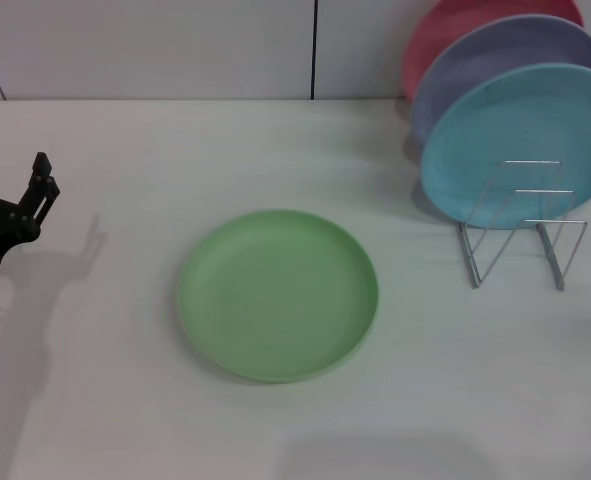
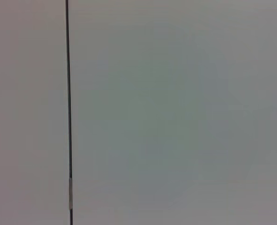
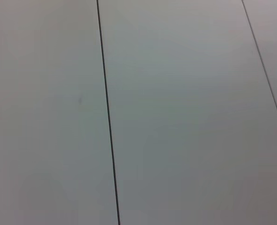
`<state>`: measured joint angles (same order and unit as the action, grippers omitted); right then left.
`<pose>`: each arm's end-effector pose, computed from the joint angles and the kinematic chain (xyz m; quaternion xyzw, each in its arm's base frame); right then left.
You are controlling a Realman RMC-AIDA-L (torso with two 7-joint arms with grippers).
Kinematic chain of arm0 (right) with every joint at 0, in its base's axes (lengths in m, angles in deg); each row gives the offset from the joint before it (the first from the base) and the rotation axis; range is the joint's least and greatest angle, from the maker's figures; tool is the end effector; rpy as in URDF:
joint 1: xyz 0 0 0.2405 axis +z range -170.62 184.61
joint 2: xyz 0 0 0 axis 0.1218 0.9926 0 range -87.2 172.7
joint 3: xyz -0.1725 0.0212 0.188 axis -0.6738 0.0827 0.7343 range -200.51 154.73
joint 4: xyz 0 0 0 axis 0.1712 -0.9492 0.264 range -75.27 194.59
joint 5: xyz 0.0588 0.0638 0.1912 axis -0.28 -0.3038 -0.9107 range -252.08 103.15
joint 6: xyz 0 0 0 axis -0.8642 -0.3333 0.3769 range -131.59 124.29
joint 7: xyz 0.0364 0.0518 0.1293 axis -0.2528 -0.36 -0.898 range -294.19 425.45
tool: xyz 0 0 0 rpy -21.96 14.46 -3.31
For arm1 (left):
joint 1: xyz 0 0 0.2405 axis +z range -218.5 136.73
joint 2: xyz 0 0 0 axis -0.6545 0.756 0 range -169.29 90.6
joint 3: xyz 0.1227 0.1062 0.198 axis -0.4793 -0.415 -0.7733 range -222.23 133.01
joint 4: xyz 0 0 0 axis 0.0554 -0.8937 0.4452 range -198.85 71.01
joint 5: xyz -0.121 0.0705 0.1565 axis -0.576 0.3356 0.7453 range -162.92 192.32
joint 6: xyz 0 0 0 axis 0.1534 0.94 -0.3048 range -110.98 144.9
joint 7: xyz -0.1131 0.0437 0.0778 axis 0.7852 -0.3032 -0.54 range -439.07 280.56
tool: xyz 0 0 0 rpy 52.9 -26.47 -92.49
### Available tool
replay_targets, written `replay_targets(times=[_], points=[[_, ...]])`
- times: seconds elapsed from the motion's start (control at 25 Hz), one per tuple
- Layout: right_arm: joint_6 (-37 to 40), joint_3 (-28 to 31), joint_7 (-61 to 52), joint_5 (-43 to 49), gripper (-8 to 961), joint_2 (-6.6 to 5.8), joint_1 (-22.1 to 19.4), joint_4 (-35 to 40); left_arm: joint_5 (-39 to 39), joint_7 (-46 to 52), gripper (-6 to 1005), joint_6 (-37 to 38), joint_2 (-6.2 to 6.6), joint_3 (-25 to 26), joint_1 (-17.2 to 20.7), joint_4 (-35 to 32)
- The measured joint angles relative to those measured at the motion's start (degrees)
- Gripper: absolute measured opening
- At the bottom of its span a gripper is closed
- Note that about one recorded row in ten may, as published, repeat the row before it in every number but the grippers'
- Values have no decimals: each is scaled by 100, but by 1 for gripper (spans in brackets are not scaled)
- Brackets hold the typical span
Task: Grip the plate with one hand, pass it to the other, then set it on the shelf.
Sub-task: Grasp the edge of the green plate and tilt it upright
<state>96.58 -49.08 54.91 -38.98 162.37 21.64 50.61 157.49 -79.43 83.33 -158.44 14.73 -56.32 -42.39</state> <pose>0.3747 0.2130 0.0497 -0.4855 0.2051 0.3581 0.7707 -0.3225 0.3062 -0.0137 -0.6783 -0.2032 -0.3018 0.6384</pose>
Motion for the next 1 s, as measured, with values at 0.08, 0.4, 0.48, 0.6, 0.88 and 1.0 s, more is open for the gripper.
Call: replay_targets(times=[0.08,0.4,0.48,0.6,0.88,1.0], points=[[-13,1,0,-13,840,0,-1,0,-8,0,864,3,0,0,-1,0],[-59,390,0,-57,840,-15,-72,-77,-240,0,863,8,1,-28,9,0],[-50,395,0,-58,840,-17,-78,-68,-245,-10,863,-19,13,-102,13,67],[-38,396,0,-43,840,-18,-68,-76,-233,-100,862,-158,51,-213,30,284],[-19,390,-3,-12,840,-18,-58,-90,132,-1707,862,-3592,406,491,708,3669],[-23,383,-3,-11,840,-18,-67,-93,278,-2141,861,-6079,283,1396,920,5228]])
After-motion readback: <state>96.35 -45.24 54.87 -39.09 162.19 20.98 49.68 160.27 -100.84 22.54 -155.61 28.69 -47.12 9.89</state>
